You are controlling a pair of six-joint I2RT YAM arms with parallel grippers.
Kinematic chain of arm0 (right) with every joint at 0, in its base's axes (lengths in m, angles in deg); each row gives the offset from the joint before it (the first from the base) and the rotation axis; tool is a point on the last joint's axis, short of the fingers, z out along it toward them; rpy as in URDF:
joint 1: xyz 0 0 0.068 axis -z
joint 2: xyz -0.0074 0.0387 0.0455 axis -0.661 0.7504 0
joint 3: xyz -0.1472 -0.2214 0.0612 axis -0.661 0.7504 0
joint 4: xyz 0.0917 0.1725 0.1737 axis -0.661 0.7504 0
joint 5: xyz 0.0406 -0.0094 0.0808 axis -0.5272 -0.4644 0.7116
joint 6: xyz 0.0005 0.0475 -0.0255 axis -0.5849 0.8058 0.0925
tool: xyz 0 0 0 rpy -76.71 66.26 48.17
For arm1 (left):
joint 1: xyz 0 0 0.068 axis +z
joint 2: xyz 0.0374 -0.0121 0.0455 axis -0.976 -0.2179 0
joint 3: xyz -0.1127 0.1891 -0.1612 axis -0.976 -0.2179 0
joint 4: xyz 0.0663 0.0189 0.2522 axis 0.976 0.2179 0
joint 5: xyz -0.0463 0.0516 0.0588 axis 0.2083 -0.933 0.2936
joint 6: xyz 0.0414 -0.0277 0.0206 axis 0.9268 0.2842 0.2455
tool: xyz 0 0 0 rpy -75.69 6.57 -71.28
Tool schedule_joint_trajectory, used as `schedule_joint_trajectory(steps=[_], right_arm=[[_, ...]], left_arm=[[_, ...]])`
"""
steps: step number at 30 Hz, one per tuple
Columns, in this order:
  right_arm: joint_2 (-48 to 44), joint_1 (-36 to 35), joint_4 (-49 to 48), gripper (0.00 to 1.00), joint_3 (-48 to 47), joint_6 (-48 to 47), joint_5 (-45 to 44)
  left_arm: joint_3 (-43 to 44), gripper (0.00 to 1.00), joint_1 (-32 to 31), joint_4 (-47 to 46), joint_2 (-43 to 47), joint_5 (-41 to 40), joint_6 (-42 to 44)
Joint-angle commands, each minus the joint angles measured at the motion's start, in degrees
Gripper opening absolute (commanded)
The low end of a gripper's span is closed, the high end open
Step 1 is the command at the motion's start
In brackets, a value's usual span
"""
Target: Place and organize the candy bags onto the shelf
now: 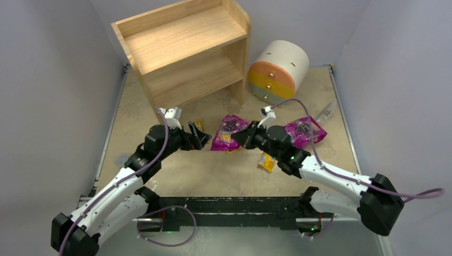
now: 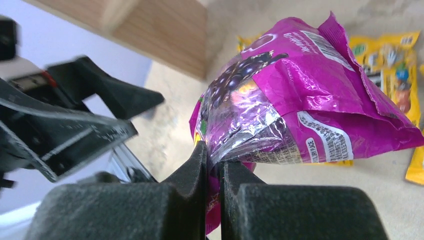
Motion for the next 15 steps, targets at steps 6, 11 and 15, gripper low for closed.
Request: schedule_joint_trajectory(steps=[6, 11, 15], right_arm=[[-8.6, 0.0, -11.9, 0.00, -3.3, 0.9, -11.3], [-6.2, 0.0, -16.9, 0.00, -5.0, -0.9, -15.1], [-3.9, 0.1, -24.8, 0.00, -5.8, -3.1, -19.1]], left_arm=[[-1.5, 1.00, -0.2, -27.3, -2.7, 14.4, -13.0], [-1.8, 1.00, -0.1, -30.9, -5.0, 13.9, -18.6], [-2.3, 1.00, -0.2, -30.0, -5.3, 11.1, -20.4]])
